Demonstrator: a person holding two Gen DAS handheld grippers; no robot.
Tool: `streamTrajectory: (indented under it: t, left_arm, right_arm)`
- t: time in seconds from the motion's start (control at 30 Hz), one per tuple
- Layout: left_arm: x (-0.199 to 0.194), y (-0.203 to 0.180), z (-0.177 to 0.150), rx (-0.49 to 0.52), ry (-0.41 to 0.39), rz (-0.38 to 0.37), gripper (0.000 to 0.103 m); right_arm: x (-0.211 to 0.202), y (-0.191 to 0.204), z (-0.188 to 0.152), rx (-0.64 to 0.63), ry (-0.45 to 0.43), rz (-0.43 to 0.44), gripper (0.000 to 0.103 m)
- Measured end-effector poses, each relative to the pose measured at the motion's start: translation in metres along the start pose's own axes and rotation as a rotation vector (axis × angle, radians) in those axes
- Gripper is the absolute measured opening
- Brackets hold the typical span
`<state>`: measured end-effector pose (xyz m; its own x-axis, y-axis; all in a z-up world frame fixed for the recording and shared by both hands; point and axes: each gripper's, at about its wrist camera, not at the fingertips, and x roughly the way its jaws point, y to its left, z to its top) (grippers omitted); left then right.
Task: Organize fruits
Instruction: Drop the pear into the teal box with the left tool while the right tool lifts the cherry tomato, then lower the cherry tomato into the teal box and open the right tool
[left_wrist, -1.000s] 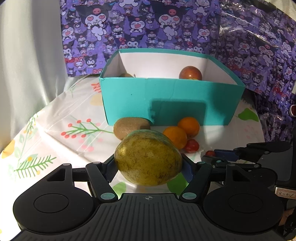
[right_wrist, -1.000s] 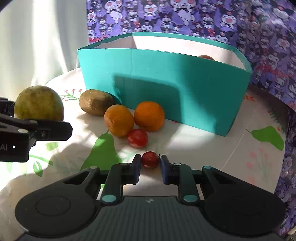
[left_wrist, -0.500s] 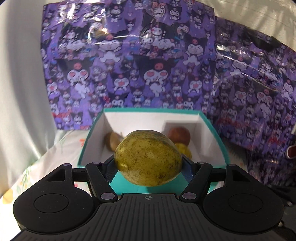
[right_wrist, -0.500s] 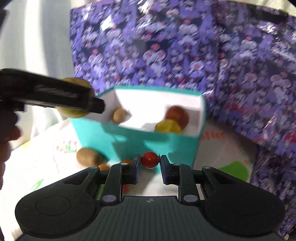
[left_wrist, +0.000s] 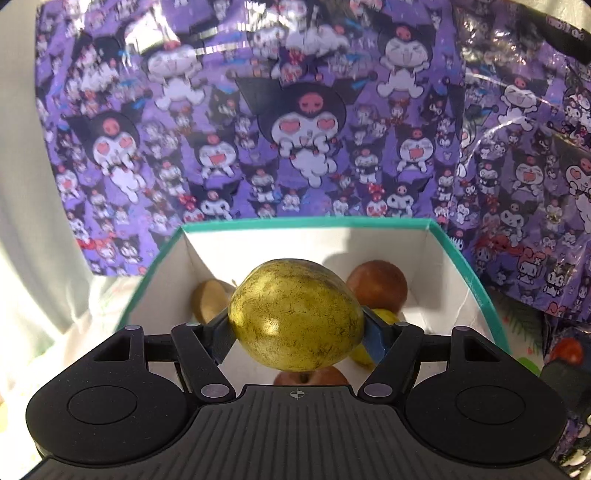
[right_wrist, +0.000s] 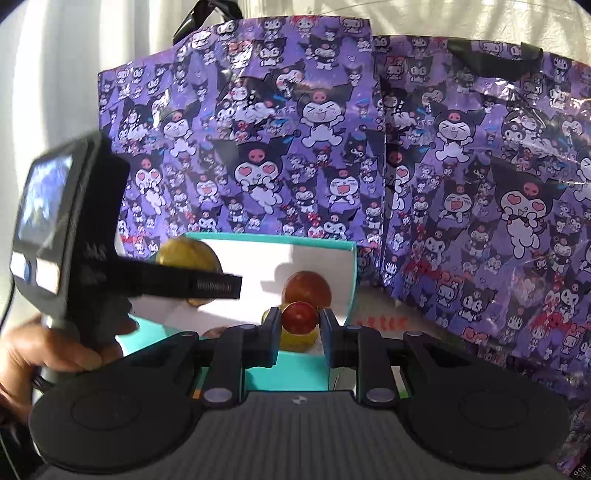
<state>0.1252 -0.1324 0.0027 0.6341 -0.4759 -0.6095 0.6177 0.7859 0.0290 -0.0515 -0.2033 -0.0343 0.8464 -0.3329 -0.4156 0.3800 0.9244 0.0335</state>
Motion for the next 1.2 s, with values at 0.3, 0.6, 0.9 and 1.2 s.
streamTrajectory:
  t: [0.3,0.6,0.9,1.2]
  left_arm:
    - [0.031,0.009,-0.008,-0.029,0.081,0.027,0.074]
    - [0.037,0.019,-0.018,-0.040,0.102,0.075,0.082]
    - [-0.033,0.033,-0.012,-0.066,-0.065,0.090,0.095]
    - [-0.073,0.053,-0.046,-0.177,-0.042,0.124,0.095]
  right_arm:
    - [0.011,0.001,0.004,-0.010,-0.009,0.001,0.022]
    - [0.019,0.006,0.007,-0.021,-0.007,0.000,0.022]
    - [0.025,0.007,0.009,-0.022,-0.004,-0.002,0.022]
    - [0.038,0.007,0.012,-0.024,0.006,-0.006,0.022]
